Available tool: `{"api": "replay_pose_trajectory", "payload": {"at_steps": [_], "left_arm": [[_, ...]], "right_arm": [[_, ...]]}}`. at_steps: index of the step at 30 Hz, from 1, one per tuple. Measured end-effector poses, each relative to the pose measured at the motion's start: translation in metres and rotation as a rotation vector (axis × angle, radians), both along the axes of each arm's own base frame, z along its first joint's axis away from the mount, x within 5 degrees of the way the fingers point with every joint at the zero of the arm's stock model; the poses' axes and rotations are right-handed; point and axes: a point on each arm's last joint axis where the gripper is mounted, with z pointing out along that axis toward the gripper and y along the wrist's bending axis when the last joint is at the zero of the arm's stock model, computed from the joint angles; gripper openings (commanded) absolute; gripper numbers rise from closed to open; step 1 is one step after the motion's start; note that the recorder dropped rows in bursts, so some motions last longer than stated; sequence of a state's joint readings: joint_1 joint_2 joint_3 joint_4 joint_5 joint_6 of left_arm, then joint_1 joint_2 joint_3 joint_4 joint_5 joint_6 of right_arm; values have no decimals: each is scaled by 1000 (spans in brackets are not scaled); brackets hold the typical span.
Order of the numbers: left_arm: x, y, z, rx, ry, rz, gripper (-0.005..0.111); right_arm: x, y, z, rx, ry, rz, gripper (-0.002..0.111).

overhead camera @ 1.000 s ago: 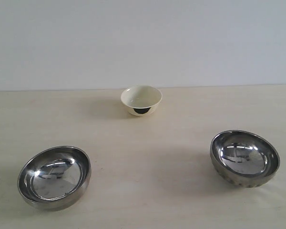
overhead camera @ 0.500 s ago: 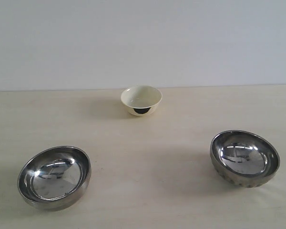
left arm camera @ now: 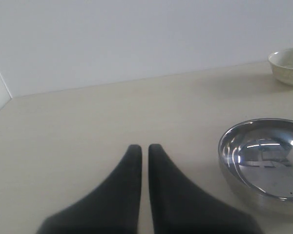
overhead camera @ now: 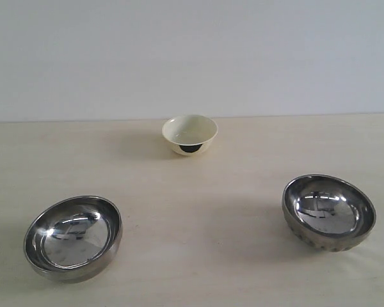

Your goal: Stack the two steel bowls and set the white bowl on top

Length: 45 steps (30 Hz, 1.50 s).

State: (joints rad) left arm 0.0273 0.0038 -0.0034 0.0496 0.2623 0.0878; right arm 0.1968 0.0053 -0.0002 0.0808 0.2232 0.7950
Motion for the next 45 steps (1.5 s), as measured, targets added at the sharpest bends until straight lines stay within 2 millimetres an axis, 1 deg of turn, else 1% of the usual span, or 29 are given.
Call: {"api": "replay_pose_trajectory", "payload": {"at_steps": [4, 7, 9, 13, 17, 19, 21, 25, 26, 27, 29, 33, 35, 41, 43, 45], "left_arm": [[0, 0, 0, 0, 0, 0, 4], [0, 0, 0, 0, 0, 0, 4], [0, 0, 0, 0, 0, 0, 4], [0, 0, 0, 0, 0, 0, 4], [0, 0, 0, 0, 0, 0, 4], [0, 0, 0, 0, 0, 0, 4], [0, 0, 0, 0, 0, 0, 4], [0, 0, 0, 0, 0, 0, 4], [0, 0, 0, 0, 0, 0, 4], [0, 0, 0, 0, 0, 0, 4], [0, 0, 0, 0, 0, 0, 4], [0, 0, 0, 0, 0, 0, 4], [0, 0, 0, 0, 0, 0, 4], [0, 0, 0, 0, 0, 0, 4], [0, 0, 0, 0, 0, 0, 4], [0, 0, 0, 0, 0, 0, 4]], "right_arm": [[1, 1, 13, -68, -167, 22, 1], [0, 3, 23, -122, -247, 69, 1], [1, 6, 34, -144, -285, 107, 1], [13, 16, 60, -170, -292, 188, 1], [38, 38, 83, -229, -232, 303, 1], [53, 55, 90, -269, -202, 371, 1], [71, 79, 97, -330, -179, 456, 1], [102, 135, 97, -451, -133, 617, 1], [109, 152, 91, -489, -106, 661, 1], [114, 163, 92, -506, -97, 683, 1], [126, 185, 86, -562, -46, 731, 1], [146, 210, 70, -643, 63, 777, 1], [154, 219, 63, -668, 110, 789, 1], [172, 239, 52, -716, 189, 813, 2], [178, 246, 48, -723, 203, 816, 7], [183, 251, 47, -730, 213, 820, 19]]}}
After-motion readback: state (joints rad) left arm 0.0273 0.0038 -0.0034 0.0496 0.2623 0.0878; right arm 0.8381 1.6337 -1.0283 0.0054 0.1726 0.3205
